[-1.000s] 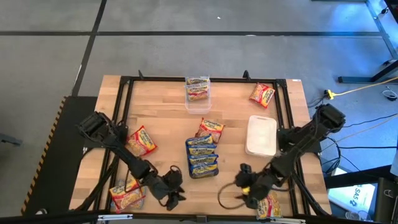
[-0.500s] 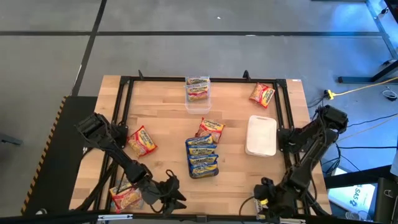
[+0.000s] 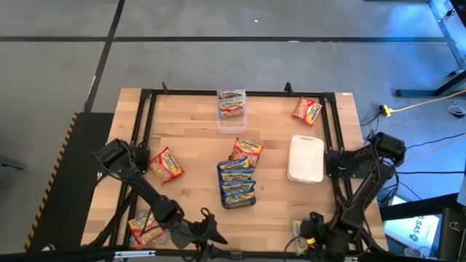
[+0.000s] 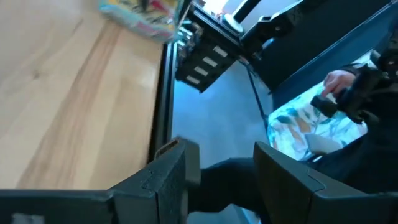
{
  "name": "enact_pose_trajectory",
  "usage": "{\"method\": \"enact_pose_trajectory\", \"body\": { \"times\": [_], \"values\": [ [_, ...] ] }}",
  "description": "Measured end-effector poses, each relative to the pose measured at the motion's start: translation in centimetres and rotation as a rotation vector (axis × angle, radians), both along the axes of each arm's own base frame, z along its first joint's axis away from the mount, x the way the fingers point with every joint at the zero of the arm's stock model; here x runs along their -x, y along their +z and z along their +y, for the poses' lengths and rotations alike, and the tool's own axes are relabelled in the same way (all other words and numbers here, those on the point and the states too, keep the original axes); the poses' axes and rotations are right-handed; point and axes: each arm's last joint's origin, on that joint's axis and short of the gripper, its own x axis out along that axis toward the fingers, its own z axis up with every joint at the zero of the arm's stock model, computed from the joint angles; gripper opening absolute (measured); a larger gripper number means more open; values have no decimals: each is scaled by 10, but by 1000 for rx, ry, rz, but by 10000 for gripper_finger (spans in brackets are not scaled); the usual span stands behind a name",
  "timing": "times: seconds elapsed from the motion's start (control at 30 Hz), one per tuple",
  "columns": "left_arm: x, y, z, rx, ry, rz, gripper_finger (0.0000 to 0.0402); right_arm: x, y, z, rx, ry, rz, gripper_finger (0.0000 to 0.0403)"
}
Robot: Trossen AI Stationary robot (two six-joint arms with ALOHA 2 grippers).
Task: Sort Maruchan noodles
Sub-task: Put the right light blue noodle pack into the transparent bin
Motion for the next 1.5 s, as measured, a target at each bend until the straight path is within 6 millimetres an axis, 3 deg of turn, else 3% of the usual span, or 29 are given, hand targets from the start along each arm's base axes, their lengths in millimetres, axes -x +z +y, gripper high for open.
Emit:
{"method": "enact_pose_trajectory", "body": {
  "times": [0.23,0.47,0.6,0.7,0.93,1.1,1.5],
  "values": [
    [-23,3,0,-58,68,-54,179,-27,0,-16,108,-81,-144,291],
    [-53,-6,0,-90,68,-58,179,-55,0,-25,213,-31,-322,291],
    [-66,-6,-5,-124,64,-86,179,-67,8,-27,242,-1,-422,291],
    [-75,-1,-9,-145,59,-119,179,-67,26,-23,224,41,-436,291],
    [-99,5,-13,-168,32,-173,179,-24,53,-11,159,119,-242,291],
    [-103,9,-11,-181,39,-186,179,6,47,-6,160,78,-100,291],
    [-104,9,-9,-235,52,-200,179,38,35,8,108,-25,8,291]
  ]
}}
